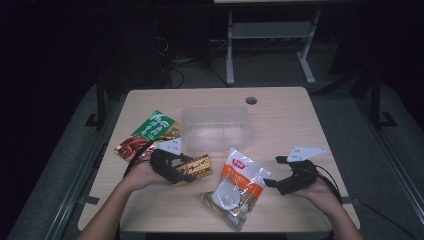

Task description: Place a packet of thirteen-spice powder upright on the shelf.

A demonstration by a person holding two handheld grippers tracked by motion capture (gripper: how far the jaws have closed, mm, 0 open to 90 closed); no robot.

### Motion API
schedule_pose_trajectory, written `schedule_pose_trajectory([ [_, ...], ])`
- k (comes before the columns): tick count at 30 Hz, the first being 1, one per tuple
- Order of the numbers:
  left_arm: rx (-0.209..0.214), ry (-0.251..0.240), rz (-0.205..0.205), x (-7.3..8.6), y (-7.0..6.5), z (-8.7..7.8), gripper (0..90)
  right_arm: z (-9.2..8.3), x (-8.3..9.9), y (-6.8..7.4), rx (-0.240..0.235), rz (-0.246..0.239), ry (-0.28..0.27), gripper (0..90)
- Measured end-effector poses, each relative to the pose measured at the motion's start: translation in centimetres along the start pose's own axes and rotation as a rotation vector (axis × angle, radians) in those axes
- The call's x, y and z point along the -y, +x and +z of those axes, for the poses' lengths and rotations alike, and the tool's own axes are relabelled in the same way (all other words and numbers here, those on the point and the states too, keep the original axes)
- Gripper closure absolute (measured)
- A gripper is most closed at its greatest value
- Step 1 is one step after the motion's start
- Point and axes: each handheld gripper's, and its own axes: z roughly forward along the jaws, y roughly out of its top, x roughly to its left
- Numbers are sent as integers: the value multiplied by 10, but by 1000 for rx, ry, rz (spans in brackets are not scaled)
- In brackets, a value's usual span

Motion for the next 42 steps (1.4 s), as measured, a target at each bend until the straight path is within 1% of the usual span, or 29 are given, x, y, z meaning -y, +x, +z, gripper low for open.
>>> schedule_pose_trajectory([
  [1,7,-11,8,-1,-1,-1,317,1,-3,0,-20,-10,-12,58],
  [2,10,-8,15,-2,-2,-1,317,3,-7,0,-41,-6,-17,58],
  [3,11,-12,22,-2,-3,-1,318,4,-11,0,-57,-18,-19,59],
  [4,11,-12,22,-2,-3,-1,318,4,-11,0,-57,-18,-19,59],
  [6,19,-20,26,-3,-4,0,317,8,-20,0,-81,-41,-31,68],
  [7,18,-18,32,-4,-5,0,318,11,-26,0,-101,-50,-37,68],
  [8,23,-31,36,-5,-7,-1,318,15,-36,1,-128,-74,-52,69],
  [9,23,-31,36,-5,-7,-1,317,15,-36,1,-128,-74,-52,69],
  [10,31,-43,45,-6,-7,-2,317,20,-46,3,-155,-94,-61,74],
  [11,31,-43,45,-6,-7,-2,317,20,-46,3,-155,-94,-61,74],
  [12,35,-53,43,-6,-8,-2,317,21,-49,4,-170,-99,-65,86],
  [13,37,-62,42,-7,-8,-3,317,24,-53,6,-191,-111,-68,87],
  [14,39,-69,53,-8,-8,-4,317,31,-63,10,-228,-135,-66,91],
  [15,39,-69,53,-8,-8,-4,318,31,-63,10,-228,-135,-66,91],
  [16,41,-76,55,-8,-9,-4,318,33,-65,12,-245,-142,-74,93],
  [17,44,-79,52,-8,-9,-3,317,41,-74,17,-290,-156,-67,93],
  [19,46,-82,73,-9,-10,-3,318,48,-80,21,-317,-174,-54,95],
  [21,54,-85,74,-9,-11,-2,318,56,-85,25,-351,-187,-47,95],
  [22,53,-85,84,-10,-10,-2,317,60,-88,28,-360,-197,-38,94],
  [24,54,-93,79,-10,-12,-2,317,68,-93,31,-380,-228,-35,95],
  [25,54,-92,85,-11,-12,-2,317,70,-95,33,-387,-222,-25,95],
  [27,54,-94,86,-11,-12,-2,317,75,-98,36,-410,-225,-35,101],
  [28,55,-101,79,-11,-13,-2,317,75,-98,36,-410,-225,-35,101],
  [29,54,-108,83,-11,-13,-2,317,78,-99,37,-419,-230,-37,102],
  [31,60,-121,87,-12,-13,-3,317,85,-100,40,-434,-237,-20,104],
  [33,63,-130,87,-12,-14,-4,317,89,-100,42,-438,-248,-14,108],
  [36,63,-140,90,-13,-14,-4,317,91,-101,45,-449,-254,-40,121],
  [39,69,-144,92,-13,-15,-4,317,94,-103,46,-461,-254,-46,131],
  [42,71,-152,95,-13,-16,-4,317,96,-103,46,-456,-262,-49,139],
])
